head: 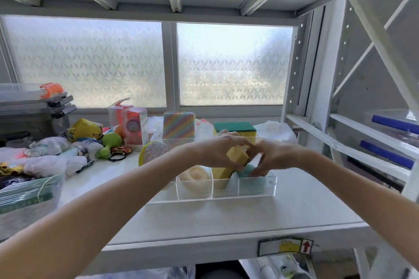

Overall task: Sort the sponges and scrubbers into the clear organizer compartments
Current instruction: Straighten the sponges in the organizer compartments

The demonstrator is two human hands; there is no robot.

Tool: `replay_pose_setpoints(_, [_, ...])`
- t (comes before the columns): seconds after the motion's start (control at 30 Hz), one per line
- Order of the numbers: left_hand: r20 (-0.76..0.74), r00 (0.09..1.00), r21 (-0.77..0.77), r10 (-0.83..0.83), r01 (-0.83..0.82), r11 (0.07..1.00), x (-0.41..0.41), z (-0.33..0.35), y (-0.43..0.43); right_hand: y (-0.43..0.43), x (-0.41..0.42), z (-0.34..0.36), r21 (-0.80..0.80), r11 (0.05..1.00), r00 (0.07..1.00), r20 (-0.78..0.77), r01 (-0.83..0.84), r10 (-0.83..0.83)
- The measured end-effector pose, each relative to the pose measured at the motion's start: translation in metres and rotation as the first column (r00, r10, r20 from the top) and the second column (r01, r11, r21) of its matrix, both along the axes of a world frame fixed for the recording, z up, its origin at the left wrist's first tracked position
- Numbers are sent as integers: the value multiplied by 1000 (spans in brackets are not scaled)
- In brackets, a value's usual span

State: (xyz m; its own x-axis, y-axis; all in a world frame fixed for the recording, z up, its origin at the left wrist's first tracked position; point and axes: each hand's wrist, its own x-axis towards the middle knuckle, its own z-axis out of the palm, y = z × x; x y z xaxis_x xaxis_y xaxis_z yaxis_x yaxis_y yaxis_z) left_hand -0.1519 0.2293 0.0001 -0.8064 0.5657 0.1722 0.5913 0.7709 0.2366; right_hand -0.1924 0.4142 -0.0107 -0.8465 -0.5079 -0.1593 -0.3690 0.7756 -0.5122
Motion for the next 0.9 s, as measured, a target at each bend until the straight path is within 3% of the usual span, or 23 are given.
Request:
replay_pose_setpoints(0.13, [-115,989,-39,94,-99,994,-11,-2,6,-13,-4,-2,101,995,1000,-29,12,-9])
replay_pose_setpoints(0.27, [-218,957,-31,193,-204,978,-13,0,3,-15,-9,-6,190,981,984,-179,43,-9])
replay_pose_setpoints(0.43, [-187,962,31,200,-198,980,-14,-2,-1,-10,-14,-4,33,998,997,-68,49,-47])
replay_pose_setpoints(0.6, [48,993,-10,112,-112,994,-18,10,2,0,-18,-6,-107,994,996,-74,34,-42])
replay_pose_setpoints(0.77, [-125,974,10,189,-189,982,-16,1,14,6,-17,-9,-165,986,992,-122,-2,-19])
replay_pose_setpoints(0.9, [3,987,144,159,-158,977,1,24,-10,14,-12,10,-224,975,992,-124,-11,-17])
